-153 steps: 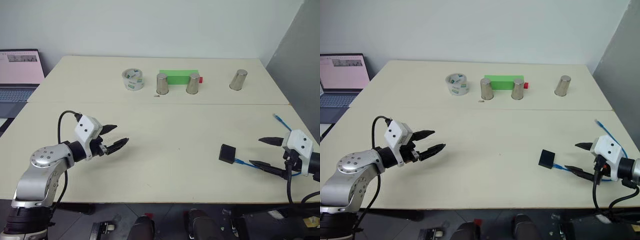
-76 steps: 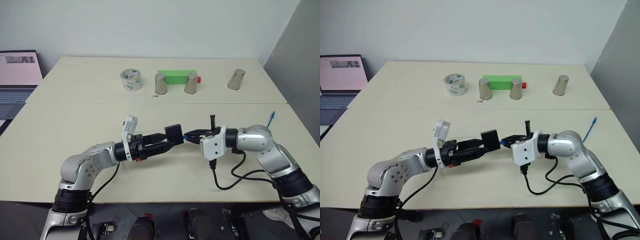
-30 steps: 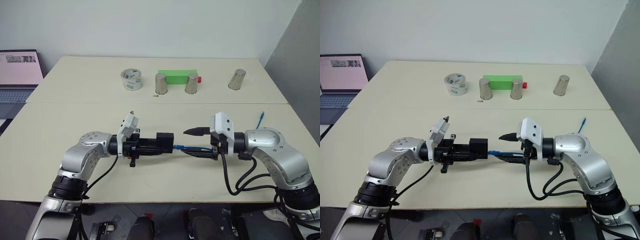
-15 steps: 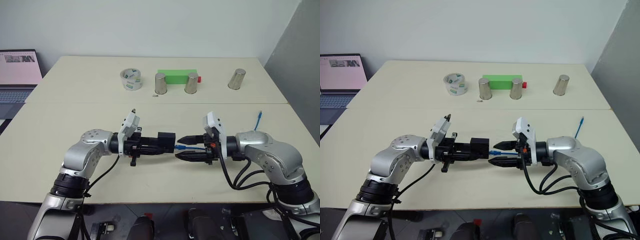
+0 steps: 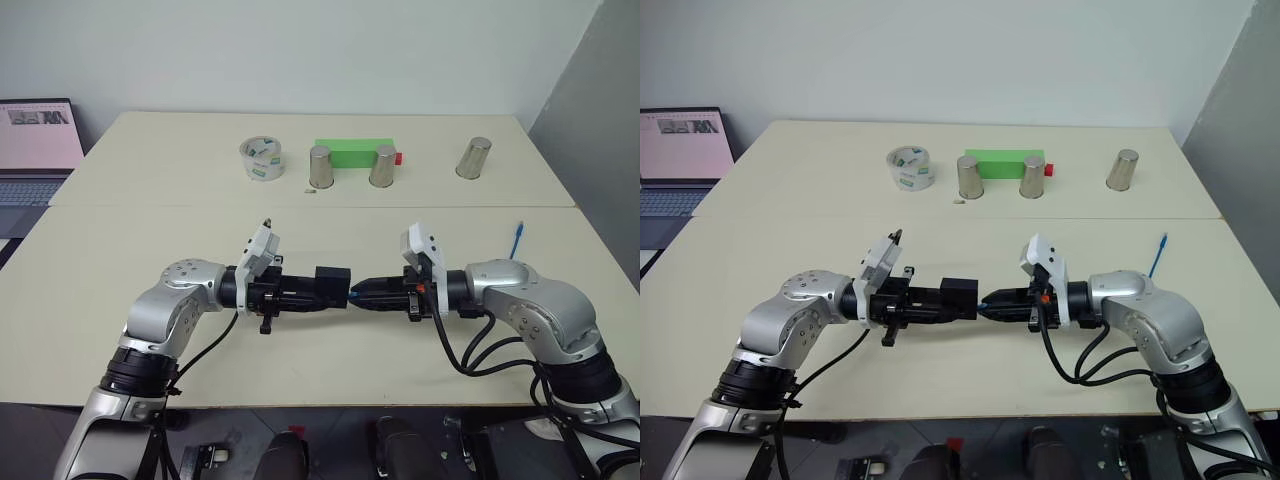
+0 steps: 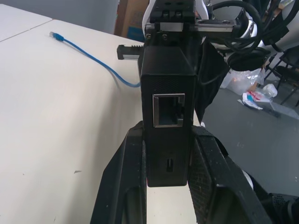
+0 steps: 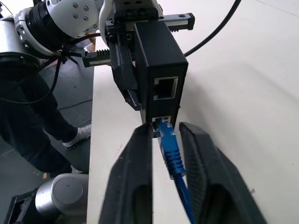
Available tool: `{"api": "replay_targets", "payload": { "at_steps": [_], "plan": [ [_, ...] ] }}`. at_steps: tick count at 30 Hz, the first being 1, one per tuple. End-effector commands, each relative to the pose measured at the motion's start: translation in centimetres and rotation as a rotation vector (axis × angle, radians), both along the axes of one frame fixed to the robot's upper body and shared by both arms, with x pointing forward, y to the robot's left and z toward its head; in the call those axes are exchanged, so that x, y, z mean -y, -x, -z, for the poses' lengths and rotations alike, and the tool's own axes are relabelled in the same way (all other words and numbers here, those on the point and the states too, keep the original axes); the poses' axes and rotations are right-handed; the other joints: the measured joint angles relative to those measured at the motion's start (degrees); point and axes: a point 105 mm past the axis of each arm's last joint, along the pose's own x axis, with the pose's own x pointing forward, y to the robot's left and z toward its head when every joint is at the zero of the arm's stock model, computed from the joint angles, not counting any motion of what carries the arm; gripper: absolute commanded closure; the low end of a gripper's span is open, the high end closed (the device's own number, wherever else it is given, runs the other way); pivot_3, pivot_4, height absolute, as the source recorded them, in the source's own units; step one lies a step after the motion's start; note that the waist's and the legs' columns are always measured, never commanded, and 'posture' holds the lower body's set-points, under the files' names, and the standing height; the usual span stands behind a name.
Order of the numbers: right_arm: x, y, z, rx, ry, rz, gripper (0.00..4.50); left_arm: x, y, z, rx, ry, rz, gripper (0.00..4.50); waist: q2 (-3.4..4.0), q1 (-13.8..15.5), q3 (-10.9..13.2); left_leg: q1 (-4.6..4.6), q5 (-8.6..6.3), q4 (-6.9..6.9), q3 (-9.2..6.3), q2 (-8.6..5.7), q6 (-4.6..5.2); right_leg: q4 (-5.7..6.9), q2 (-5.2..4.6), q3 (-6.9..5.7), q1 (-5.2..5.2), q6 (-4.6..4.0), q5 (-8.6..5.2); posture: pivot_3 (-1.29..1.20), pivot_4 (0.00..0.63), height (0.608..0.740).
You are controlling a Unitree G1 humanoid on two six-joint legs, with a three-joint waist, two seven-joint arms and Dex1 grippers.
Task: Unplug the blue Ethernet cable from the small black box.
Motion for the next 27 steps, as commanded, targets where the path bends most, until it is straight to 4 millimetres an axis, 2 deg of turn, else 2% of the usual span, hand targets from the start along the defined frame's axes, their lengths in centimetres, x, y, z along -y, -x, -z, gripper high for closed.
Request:
{"api": "replay_targets", "payload": {
  "at_steps": [1, 11, 13, 19, 27],
  "plan": [
    [-0.31, -0.05, -0.78, 0.050, -0.002, -0.021, 4.49, 0.39, 0.32, -0.75, 0.042, 0.017, 0.027, 3.70, 0.00, 0.0, 0.0, 0.00, 0.00, 0.00, 0.00, 0.00, 0.00, 0.00, 0.00, 0.00, 0.00, 0.00, 0.00, 0.00, 0.150, 0.740],
    [-0.17, 0.11, -0.84, 0.050, 0.016, -0.060, 4.49, 0.31, 0.47, -0.31, 0.042, 0.009, 0.029, 3.70, 0.00, 0.0, 0.0, -0.01, 0.00, 0.00, 0.00, 0.00, 0.00, 0.01, 0.00, 0.00, -0.02, 0.00, 0.00, 0.00, 0.150, 0.740],
    [-0.09, 0.08, -0.90, 0.045, 0.012, -0.062, 3.78, 0.32, 0.42, -0.23, 0.044, 0.008, 0.028, 3.70, 0.00, 0.0, 0.0, -0.01, 0.00, 0.00, 0.00, 0.00, 0.00, 0.00, 0.00, 0.00, -0.02, 0.00, 0.00, 0.00, 0.150, 0.740],
    [-0.14, 0.63, -1.04, -0.016, -0.005, -0.088, 2.59, 0.41, 0.43, 0.04, 0.047, 0.003, 0.030, 3.70, 0.00, 0.0, 0.0, -0.02, 0.00, -0.01, 0.00, 0.00, 0.00, 0.00, 0.00, 0.00, -0.02, 0.00, 0.00, 0.00, 0.150, 0.740],
    [-0.08, 0.15, -0.33, -0.007, 0.021, -0.059, 2.51, 0.43, 0.38, 0.07, 0.050, 0.001, 0.033, 3.70, 0.00, 0.0, 0.0, -0.02, 0.00, 0.00, 0.00, 0.00, 0.00, 0.01, 0.00, -0.01, -0.02, 0.00, 0.00, 0.00, 0.150, 0.740]
  ]
}}
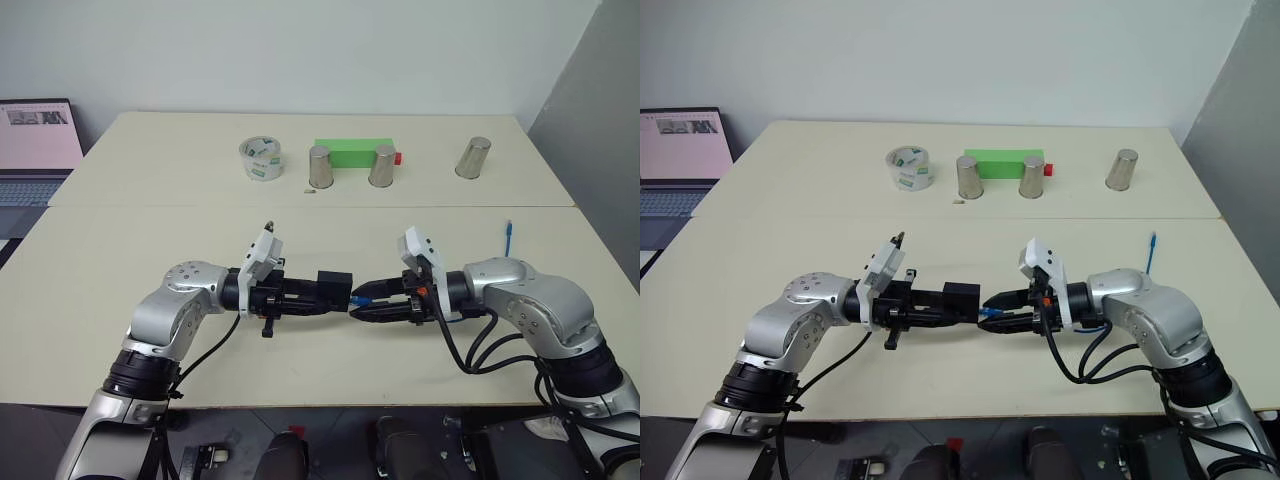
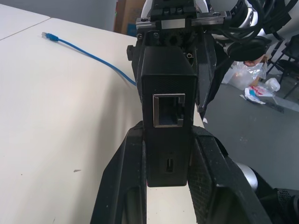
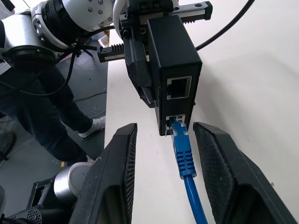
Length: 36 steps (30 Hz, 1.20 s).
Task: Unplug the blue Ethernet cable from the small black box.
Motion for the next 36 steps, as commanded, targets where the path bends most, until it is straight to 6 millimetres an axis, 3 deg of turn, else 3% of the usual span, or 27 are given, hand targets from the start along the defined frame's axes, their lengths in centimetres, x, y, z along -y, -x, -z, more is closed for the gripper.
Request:
{"api": "replay_targets", "payload": {
  "at_steps": [1, 11, 19, 21, 32, 36],
  "plan": [
    [-0.2, -0.1, -0.6, 0.044, -0.006, -0.005, 2.51, 0.1, 0.2, -0.3, 0.026, 0.005, 0.023, 3.70, 0.00, 0.0, 0.0, 0.00, 0.00, 0.00, 0.00, 0.00, 0.00, 0.00, 0.00, 0.00, 0.00, 0.00, 0.00, 0.00, 0.150, 0.740],
    [-0.1, -0.2, 0.1, 0.085, 0.043, -0.023, 2.51, 0.3, 0.2, -0.5, 0.029, 0.011, 0.023, 3.70, 0.00, 0.0, 0.0, -0.01, 0.00, 0.00, 0.01, 0.00, 0.00, 0.00, 0.00, 0.00, -0.01, 0.00, 0.00, 0.00, 0.150, 0.740],
    [-0.2, -0.4, -0.5, 0.082, 0.021, -0.028, 4.24, 0.4, 0.4, -0.4, 0.031, 0.001, 0.031, 3.70, 0.00, 0.0, 0.0, -0.02, 0.00, 0.00, 0.00, 0.00, 0.00, -0.01, 0.00, 0.00, -0.02, 0.00, 0.00, 0.00, 0.150, 0.740],
    [-0.2, -0.3, -0.6, 0.078, 0.018, -0.033, 4.47, 0.4, 0.3, -0.4, 0.032, -0.001, 0.030, 3.70, 0.00, 0.0, 0.0, -0.02, 0.00, 0.00, 0.01, 0.00, 0.00, -0.01, 0.00, 0.01, -0.02, 0.00, 0.00, 0.00, 0.150, 0.740],
    [0.4, -0.4, -0.1, 0.056, 0.077, -0.049, 4.47, 0.2, 0.8, 0.5, 0.044, -0.056, 0.058, 3.70, 0.00, 0.0, 0.0, -0.02, 0.00, -0.01, 0.00, 0.00, 0.00, -0.01, 0.00, 0.00, -0.02, 0.00, 0.00, 0.00, 0.150, 0.740],
    [2.4, -0.9, 1.0, 0.035, 0.145, -0.016, 4.47, -1.3, 0.0, 0.5, 0.058, -0.094, 0.009, 3.70, 0.00, 0.0, 0.0, -0.02, 0.00, 0.00, 0.01, 0.00, 0.00, -0.02, 0.00, 0.00, -0.02, 0.00, 0.00, 0.00, 0.150, 0.740]
  ]
}}
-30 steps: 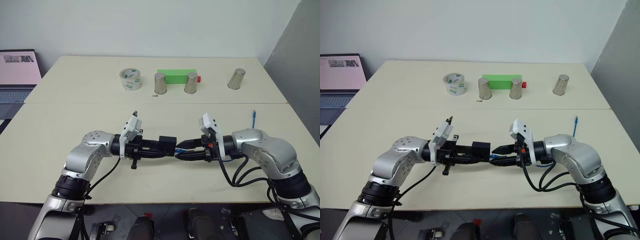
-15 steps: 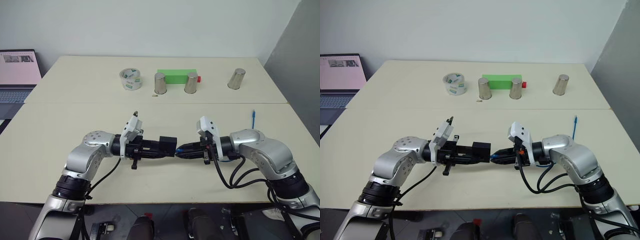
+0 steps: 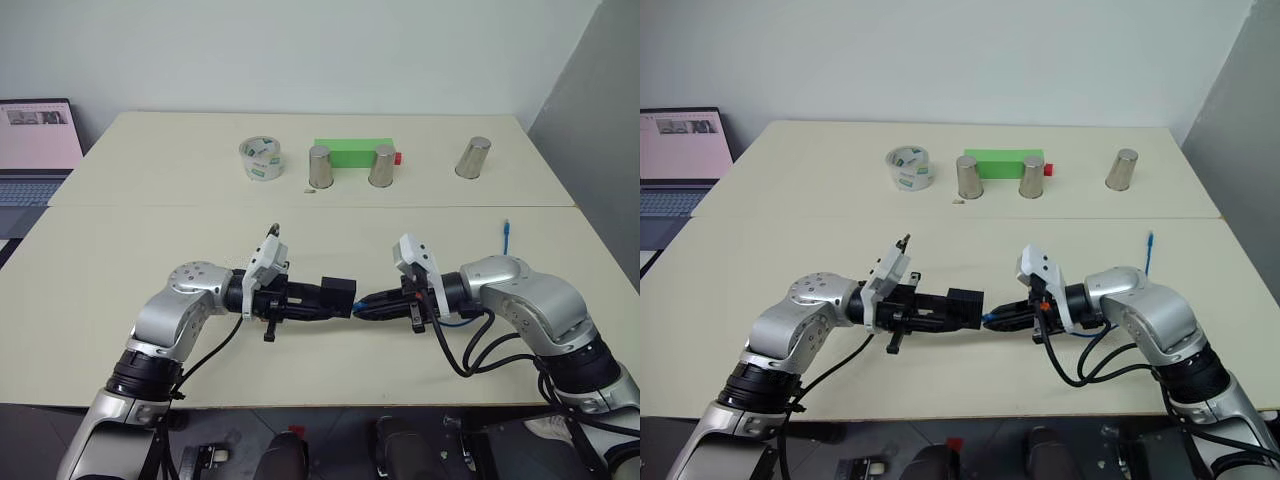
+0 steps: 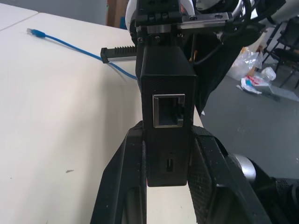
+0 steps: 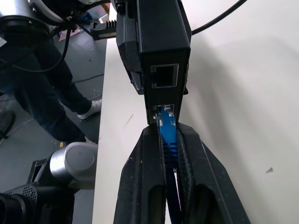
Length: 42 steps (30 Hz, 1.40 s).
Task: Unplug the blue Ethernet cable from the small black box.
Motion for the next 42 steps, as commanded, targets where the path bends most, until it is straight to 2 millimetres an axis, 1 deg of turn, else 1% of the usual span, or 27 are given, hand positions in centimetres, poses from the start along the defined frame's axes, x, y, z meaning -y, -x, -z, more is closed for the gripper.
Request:
{"api": "replay_targets", "payload": {
  "at_steps": [1, 5, 9, 11, 14, 15, 17, 19, 20, 21, 22, 23, 24, 26, 27, 30, 31, 32, 34, 35, 36, 38, 41, 42],
  "plan": [
    [2.1, -0.8, -0.3, 0.033, 0.049, 0.040, 4.47, -1.9, -0.6, -0.1, 0.029, -0.049, -0.046, 3.70, 0.00, 0.0, 0.0, 0.00, 0.00, 0.00, 0.00, 0.00, 0.00, -0.01, 0.00, 0.00, 0.00, 0.00, 0.00, 0.00, 0.150, 0.740],
    [2.8, -0.8, -0.2, 0.035, 0.060, 0.054, 4.47, -2.4, -0.7, -0.1, 0.033, -0.056, -0.064, 3.70, 0.00, 0.0, 0.0, 0.00, 0.00, -0.01, 0.01, 0.00, 0.00, -0.02, 0.00, 0.00, -0.01, 0.00, 0.00, 0.00, 0.150, 0.740],
    [2.6, -1.1, -0.3, 0.063, 0.047, 0.070, 4.47, -2.4, -0.5, 0.0, 0.029, -0.053, -0.070, 3.70, 0.00, 0.0, 0.0, -0.03, 0.00, -0.03, 0.01, 0.00, 0.00, -0.02, 0.00, 0.00, -0.04, 0.00, -0.01, 0.00, 0.150, 0.740],
    [2.7, -2.6, 0.0, 0.132, 0.054, 0.140, 4.47, -2.5, -0.6, 0.1, 0.028, -0.048, -0.091, 3.70, 0.00, 0.0, 0.0, -0.03, 0.00, -0.02, 0.01, 0.00, 0.00, -0.02, 0.00, 0.01, -0.04, 0.00, -0.01, 0.00, 0.150, 0.740],
    [3.4, -6.5, 0.5, 0.276, 0.085, 0.329, 4.47, -2.9, -1.1, 0.0, 0.027, -0.026, -0.164, 3.70, 0.00, -0.2, 0.0, -0.02, 0.00, -0.02, 0.02, 0.02, 0.00, 0.00, 0.01, 0.02, -0.06, 0.00, 0.00, 0.00, 0.150, 0.740],
    [3.9, -8.1, 0.7, 0.324, 0.091, 0.417, 4.47, -3.1, -1.4, -0.1, 0.025, -0.020, -0.196, 3.70, 0.00, -0.1, 0.0, -0.03, 0.00, 0.01, 0.04, 0.01, 0.00, 0.06, 0.01, 0.03, -0.07, 0.00, 0.00, 0.00, 0.150, 0.740],
    [5.3, -11.0, 0.9, 0.400, 0.102, 0.599, 4.47, -3.5, -1.8, 0.0, 0.016, -0.008, -0.250, 3.70, 0.00, -0.1, 0.0, -0.03, 0.00, 0.01, 0.05, 0.01, 0.00, 0.08, 0.01, 0.05, -0.09, 0.01, 0.00, 0.00, 0.150, 0.740],
    [6.4, -12.7, 1.2, 0.436, 0.104, 0.716, 4.47, -3.6, -1.9, 0.0, 0.009, -0.003, -0.280, 3.70, 0.01, -0.1, 0.0, -0.03, 0.00, 0.01, 0.12, 0.01, 0.00, 0.13, 0.01, 0.11, -0.15, 0.01, 0.02, 0.00, 0.150, 0.740],
    [7.9, -13.9, 1.3, 0.451, 0.116, 0.817, 4.47, -3.7, -1.9, 0.2, 0.004, -0.004, -0.302, 3.70, 0.00, -0.1, 0.0, -0.06, 0.00, 0.01, 0.12, 0.00, 0.00, 0.14, 0.01, 0.12, -0.19, 0.01, 0.02, 0.00, 0.150, 0.740],
    [9.2, -14.7, 1.5, 0.463, 0.131, 0.890, 4.47, -3.8, -2.0, 0.2, 0.007, 0.002, -0.327, 3.70, 0.00, -0.1, 0.0, -0.13, 0.00, -0.01, 0.15, 0.00, 0.00, 0.15, 0.01, 0.14, -0.27, 0.01, 0.02, 0.00, 0.150, 0.740],
    [10.3, -15.3, 1.6, 0.472, 0.143, 0.948, 4.12, -3.9, -2.2, 0.3, 0.011, 0.001, -0.363, 3.70, 0.02, -0.1, 0.0, -0.22, 0.00, -0.02, 0.09, 0.01, 0.00, 0.13, 0.01, 0.10, -0.32, -0.02, 0.03, 0.00, 0.150, 0.740],
    [10.9, -15.6, 1.7, 0.479, 0.149, 0.979, 3.77, -4.0, -2.3, 0.3, 0.014, 0.001, -0.386, 3.70, 0.02, 0.0, 0.0, -0.24, 0.01, 0.00, 0.15, 0.01, -0.01, 0.15, -0.02, 0.14, -0.36, -0.14, 0.10, 0.00, 0.150, 0.740],
    [11.2, -15.8, 1.7, 0.485, 0.154, 0.992, 3.73, -4.1, -2.5, 0.4, 0.013, -0.006, -0.409, 3.70, 0.02, 0.2, 0.0, -0.30, 0.01, -0.02, 0.13, -0.02, -0.01, 0.13, -0.04, 0.14, -0.39, -0.28, 0.19, 0.00, 0.150, 0.740],
    [11.5, -15.7, 1.7, 0.438, 0.135, 0.984, 3.22, -4.5, -3.2, 0.4, 0.023, 0.002, -0.485, 3.70, 0.02, 0.3, 0.0, -0.42, 0.01, 0.00, 0.06, -0.02, -0.01, 0.07, -0.05, 0.08, -0.43, -0.30, 0.19, 0.00, 0.150, 0.740],
    [11.3, -15.5, 1.6, 0.406, 0.107, 0.975, 3.07, -4.8, -3.6, 0.6, 0.027, -0.001, -0.529, 3.70, 0.02, 0.2, 0.0, -0.46, 0.01, -0.01, 0.08, -0.03, -0.01, 0.07, -0.05, 0.09, -0.48, -0.30, 0.19, 0.00, 0.150, 0.740],
    [10.9, -15.0, 0.8, 0.404, 0.061, 0.931, 2.24, -5.5, -4.6, 0.7, 0.034, 0.024, -0.640, 3.70, 0.02, 0.1, 0.0, -0.47, 0.00, -0.01, 0.06, -0.01, 0.00, 0.08, -0.05, 0.07, -0.49, -0.30, 0.20, 0.00, 0.150, 0.740],
    [10.6, -14.5, 0.3, 0.413, 0.039, 0.896, 2.03, -6.0, -5.3, 0.7, 0.054, 0.038, -0.703, 3.70, 0.02, 0.1, 0.0, -0.46, 0.00, -0.01, 0.06, -0.02, 0.00, 0.09, -0.05, 0.07, -0.49, -0.30, 0.20, 0.00, 0.150, 0.740],
    [10.2, -13.8, -0.4, 0.426, 0.017, 0.849, 1.70, -6.7, -6.0, 0.7, 0.075, 0.046, -0.772, 3.70, 0.03, 0.1, 0.0, -0.46, 0.00, 0.00, 0.05, -0.02, 0.00, 0.11, -0.05, 0.06, -0.49, -0.30, 0.20, 0.00, 0.150, 0.740],
    [9.4, -12.6, -1.3, 0.441, -0.015, 0.779, 1.29, -7.6, -6.8, 0.8, 0.107, 0.054, -0.860, 3.70, 0.03, 0.2, 0.0, -0.45, 0.00, 0.00, 0.03, -0.01, 0.00, 0.12, -0.05, 0.05, -0.48, -0.29, 0.19, 0.00, 0.150, 0.740],
    [8.7, -11.7, -1.9, 0.446, -0.042, 0.717, 1.07, -8.1, -7.2, 0.8, 0.127, 0.060, -0.906, 3.70, 0.03, 0.1, 0.0, -0.44, 0.00, 0.01, 0.03, -0.01, 0.00, 0.13, -0.05, 0.05, -0.48, -0.29, 0.19, 0.00, 0.150, 0.740],
    [7.4, -10.1, -2.7, 0.453, -0.075, 0.620, 0.89, -8.9, -7.6, 0.8, 0.143, 0.075, -0.964, 3.70, 0.03, 0.1, 0.0, -0.44, 0.00, 0.01, 0.01, 0.00, 0.00, 0.13, -0.05, 0.04, -0.47, -0.29, 0.19, 0.00, 0.150, 0.740],
    [5.8, -7.9, -3.6, 0.455, -0.107, 0.497, 0.89, -9.8, -8.2, 0.8, 0.158, 0.097, -1.038, 3.70, 0.04, 0.2, 0.0, -0.45, 0.00, 0.02, -0.01, -0.01, 0.00, 0.13, -0.05, 0.03, -0.47, -0.28, 0.19, 0.00, 0.150, 0.740],
    [4.0, -6.4, -3.9, 0.481, -0.095, 0.409, 0.89, -11.5, -9.2, 1.2, 0.211, 0.102, -1.157, 3.70, 0.03, 0.0, 0.0, -0.42, 0.01, 0.03, 0.00, 0.01, -0.01, 0.13, -0.05, 0.03, -0.44, -0.25, 0.18, 0.00, 0.150, 0.740],
    [3.1, -6.0, -4.0, 0.483, -0.097, 0.387, 0.89, -12.7, -9.8, 1.5, 0.258, 0.079, -1.245, 3.70, 0.02, 0.1, 0.0, -0.39, 0.01, 0.05, -0.01, 0.01, -0.01, 0.12, -0.04, 0.01, -0.39, -0.21, 0.16, 0.00, 0.150, 0.740]
  ]
}}
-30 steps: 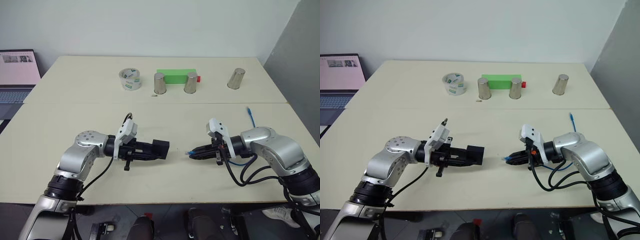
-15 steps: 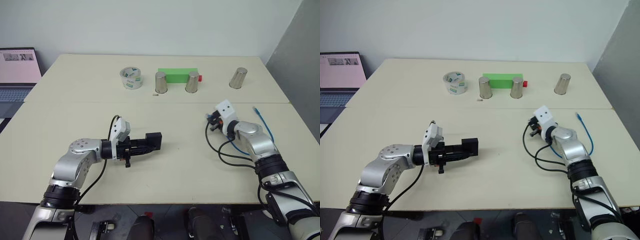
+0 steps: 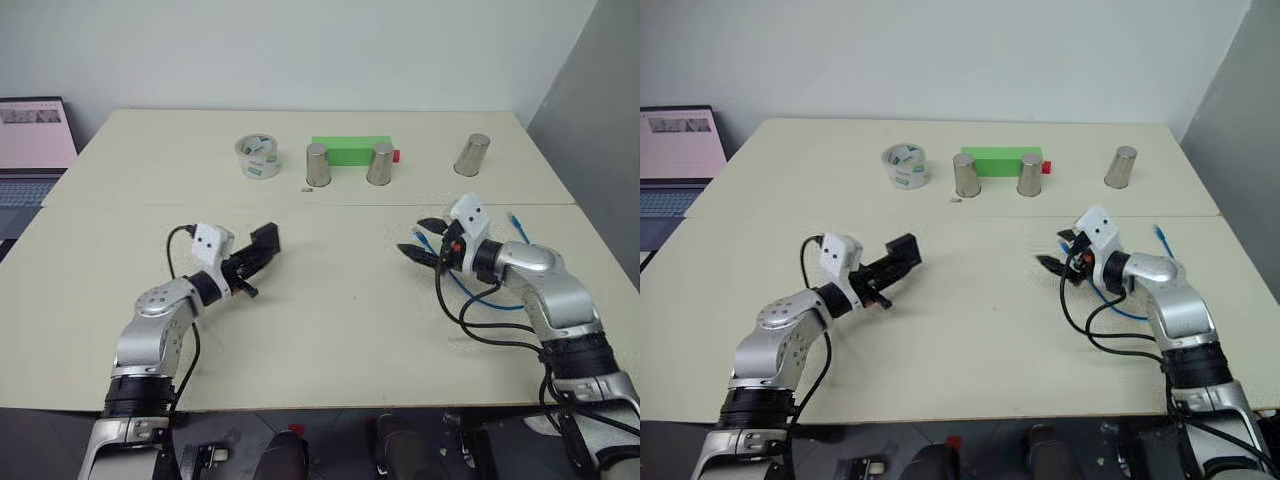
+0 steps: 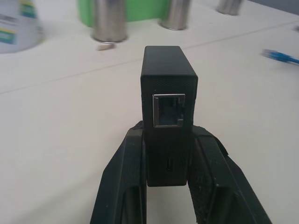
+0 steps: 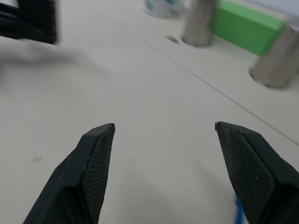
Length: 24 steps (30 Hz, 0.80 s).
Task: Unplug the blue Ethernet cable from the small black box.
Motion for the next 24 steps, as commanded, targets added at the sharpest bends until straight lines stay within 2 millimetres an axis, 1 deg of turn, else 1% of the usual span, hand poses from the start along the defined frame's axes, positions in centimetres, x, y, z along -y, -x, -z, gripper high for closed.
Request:
{"api": "replay_targets", "payload": {
  "at_steps": [1, 2, 5, 8, 11, 13, 15, 17, 18, 19, 22, 23, 24],
  "plan": [
    [-3.2, 1.9, -1.3, 0.050, 0.020, -0.121, 0.89, -3.5, -1.6, -0.8, 0.152, -0.079, -0.254, 3.70, 0.00, 0.2, 0.0, 0.03, 0.00, 0.01, 0.00, -0.01, 0.00, 0.00, 0.00, 0.00, 0.03, 0.07, -0.04, 0.00, 0.150, 0.740],
    [-3.9, 2.1, -1.3, 0.050, 0.022, -0.136, 0.89, -4.4, -1.9, -0.6, 0.172, -0.082, -0.326, 3.70, -0.01, 0.2, 0.0, 0.06, 0.00, 0.02, 0.00, -0.02, 0.00, 0.00, 0.00, 0.01, 0.05, 0.22, -0.09, 0.00, 0.150, 0.740],
    [-5.3, 2.0, -0.9, 0.036, 0.038, -0.151, 0.89, -5.6, -2.4, 1.1, 0.163, -0.073, -0.435, 3.70, -0.01, 0.2, 0.0, 0.15, 0.01, 0.01, 0.02, -0.01, 0.00, 0.02, 0.00, 0.04, 0.08, 0.25, -0.03, 0.00, 0.150, 0.740],
    [-5.6, 1.9, -0.5, 0.024, 0.052, -0.150, 0.89, -5.6, -2.6, 2.3, 0.156, -0.081, -0.458, 3.70, -0.01, 0.6, 0.0, 0.12, 0.01, 0.04, 0.02, -0.04, -0.01, 0.01, -0.01, 0.03, 0.08, 0.26, 0.01, 0.00, 0.150, 0.740],
    [-5.6, 1.6, -0.2, 0.017, 0.063, -0.142, 0.89, -5.7, -2.4, 3.7, 0.135, -0.084, -0.476, 3.70, -0.02, 1.2, 0.0, 0.11, 0.01, 0.02, 0.02, -0.09, -0.01, -0.02, -0.07, 0.02, 0.09, 0.04, 0.15, 0.00, 0.150, 0.740],
    [-5.6, 1.6, -0.1, 0.014, 0.065, -0.137, 0.88, -5.5, -2.1, 4.7, 0.112, -0.067, -0.479, 2.98, 0.01, 1.3, 0.0, 0.13, 0.01, 0.00, 0.02, -0.09, -0.01, -0.01, -0.07, 0.00, 0.09, 0.03, 0.15, 0.00, 0.150, 0.740],
    [-5.6, 1.6, -0.1, 0.011, 0.065, -0.137, 0.88, -5.3, -1.7, 5.5, 0.095, -0.040, -0.469, 2.65, 0.04, 1.3, -0.1, 0.17, 0.01, 0.00, 0.03, -0.09, -0.01, 0.02, -0.07, 0.01, 0.10, 0.05, 0.14, 0.00, 0.150, 0.740],
    [-5.7, 1.8, -0.1, 0.004, 0.060, -0.148, 0.88, -5.2, -1.2, 5.9, 0.087, -0.006, -0.467, 2.22, 0.05, 1.2, -0.1, 0.24, 0.01, 0.00, 0.05, -0.08, -0.01, 0.02, -0.07, 0.02, 0.15, 0.11, 0.11, 0.00, 0.150, 0.740],
    [-5.7, 2.0, -0.1, 0.000, 0.057, -0.154, 0.88, -5.2, -1.1, 5.9, 0.087, 0.006, -0.471, 1.89, 0.07, 1.1, -0.1, 0.30, 0.01, -0.01, 0.10, -0.08, -0.01, 0.02, -0.06, 0.04, 0.20, 0.14, 0.09, 0.00, 0.150, 0.740],
    [-5.9, 2.3, -0.2, -0.005, 0.049, -0.174, 0.88, -5.2, -0.8, 6.0, 0.088, 0.011, -0.470, 1.69, 0.08, 1.1, -0.1, 0.37, 0.01, -0.02, 0.15, -0.07, -0.01, 0.02, -0.07, 0.08, 0.25, 0.16, 0.08, 0.00, 0.150, 0.740],
    [-6.1, 3.0, -0.4, -0.016, 0.035, -0.214, 0.88, -5.8, 0.1, 6.2, 0.074, 0.027, -0.495, 0.98, 0.09, 0.8, -0.1, 0.48, 0.01, -0.03, 0.15, -0.07, 0.00, -0.02, -0.06, 0.09, 0.39, 0.29, -0.01, 0.00, 0.150, 0.740],
    [-6.2, 3.0, -0.4, -0.016, 0.037, -0.217, 0.88, -6.0, 0.3, 6.3, 0.064, 0.016, -0.503, 0.88, 0.09, 0.7, -0.1, 0.49, 0.01, -0.04, 0.15, -0.07, 0.00, -0.02, -0.07, 0.10, 0.40, 0.30, -0.01, 0.00, 0.150, 0.740],
    [-6.2, 3.2, -0.4, -0.018, 0.041, -0.223, 0.88, -6.0, 0.6, 6.6, 0.048, 0.003, -0.501, 0.68, 0.10, 0.6, -0.1, 0.50, 0.01, -0.03, 0.15, -0.07, 0.00, -0.02, -0.06, 0.10, 0.40, 0.30, -0.01, 0.00, 0.150, 0.740]
  ]
}}
